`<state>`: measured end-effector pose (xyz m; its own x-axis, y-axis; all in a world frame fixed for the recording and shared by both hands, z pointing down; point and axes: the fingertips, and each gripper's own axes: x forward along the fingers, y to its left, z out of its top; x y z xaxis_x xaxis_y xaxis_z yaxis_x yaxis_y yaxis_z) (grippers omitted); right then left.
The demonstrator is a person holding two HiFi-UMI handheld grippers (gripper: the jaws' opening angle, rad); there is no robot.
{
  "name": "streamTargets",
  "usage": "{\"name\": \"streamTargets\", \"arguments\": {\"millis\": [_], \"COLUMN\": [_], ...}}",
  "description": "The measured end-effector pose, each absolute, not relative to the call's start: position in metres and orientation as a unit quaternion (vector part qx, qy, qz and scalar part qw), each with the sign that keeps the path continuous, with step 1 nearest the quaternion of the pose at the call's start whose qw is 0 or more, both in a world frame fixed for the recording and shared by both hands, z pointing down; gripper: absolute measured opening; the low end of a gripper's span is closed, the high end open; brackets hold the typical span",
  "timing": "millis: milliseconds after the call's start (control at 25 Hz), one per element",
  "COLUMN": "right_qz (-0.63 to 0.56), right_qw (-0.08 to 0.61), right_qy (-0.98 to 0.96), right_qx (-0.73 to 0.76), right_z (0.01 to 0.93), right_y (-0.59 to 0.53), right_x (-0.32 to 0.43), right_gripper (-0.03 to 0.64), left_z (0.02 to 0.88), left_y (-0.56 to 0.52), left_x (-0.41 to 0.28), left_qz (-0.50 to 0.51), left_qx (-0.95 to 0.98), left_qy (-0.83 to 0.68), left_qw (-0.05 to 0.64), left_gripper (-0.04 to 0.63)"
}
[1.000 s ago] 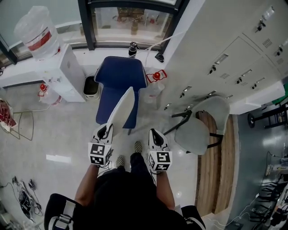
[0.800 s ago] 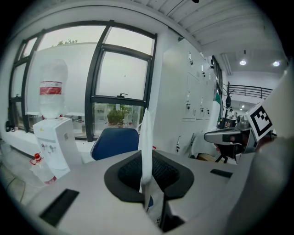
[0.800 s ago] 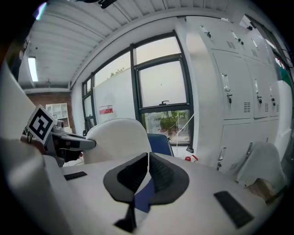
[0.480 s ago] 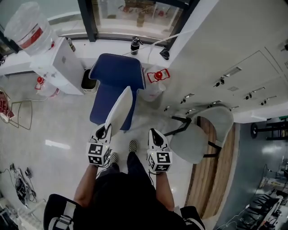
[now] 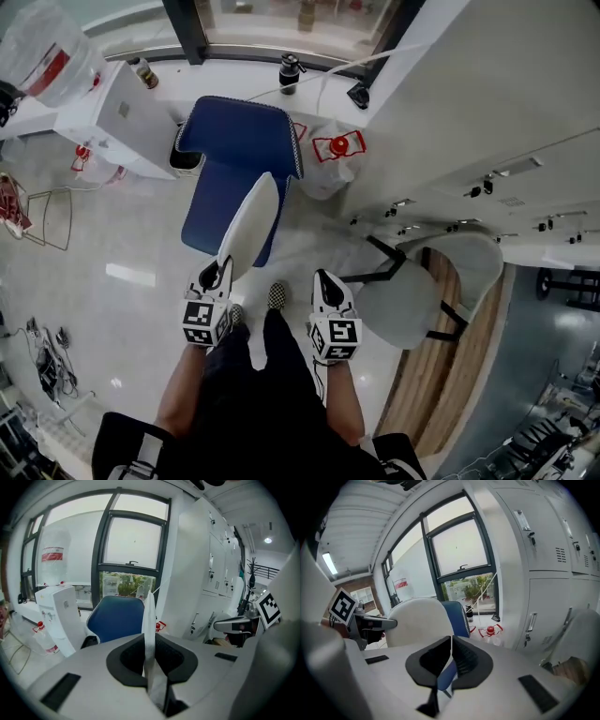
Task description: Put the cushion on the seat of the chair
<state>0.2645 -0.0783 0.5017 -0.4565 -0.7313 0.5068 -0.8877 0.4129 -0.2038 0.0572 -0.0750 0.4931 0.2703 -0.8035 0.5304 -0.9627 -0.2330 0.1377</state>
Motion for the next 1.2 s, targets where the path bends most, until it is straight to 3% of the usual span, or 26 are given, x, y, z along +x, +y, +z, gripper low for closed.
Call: {"name": "streamTargets", "arguments": {"millis": [840,1200], "right_qz": [0.273,0.287], "right_qw": [0.202,0.22], "right_qy": [-0.82,-0.811], "right_qx": [0.461,0.459], "right_z": [0.618,0.648], "right_y": [-0.09,-0.075], "right_x": [0.243,0.219], "right_gripper": [0.034,0.034], "left_z": [0.61,0.643], "left_y": [-0.102,-0.104], "left_x": [0.066,0.032], "left_qz": [0.182,0.172], "left_qx": [0.76,0.755], "left_qy": [-0.562,-0.569], "left_qw": [0.27,0.276], "left_gripper": [0.047,0.046]}}
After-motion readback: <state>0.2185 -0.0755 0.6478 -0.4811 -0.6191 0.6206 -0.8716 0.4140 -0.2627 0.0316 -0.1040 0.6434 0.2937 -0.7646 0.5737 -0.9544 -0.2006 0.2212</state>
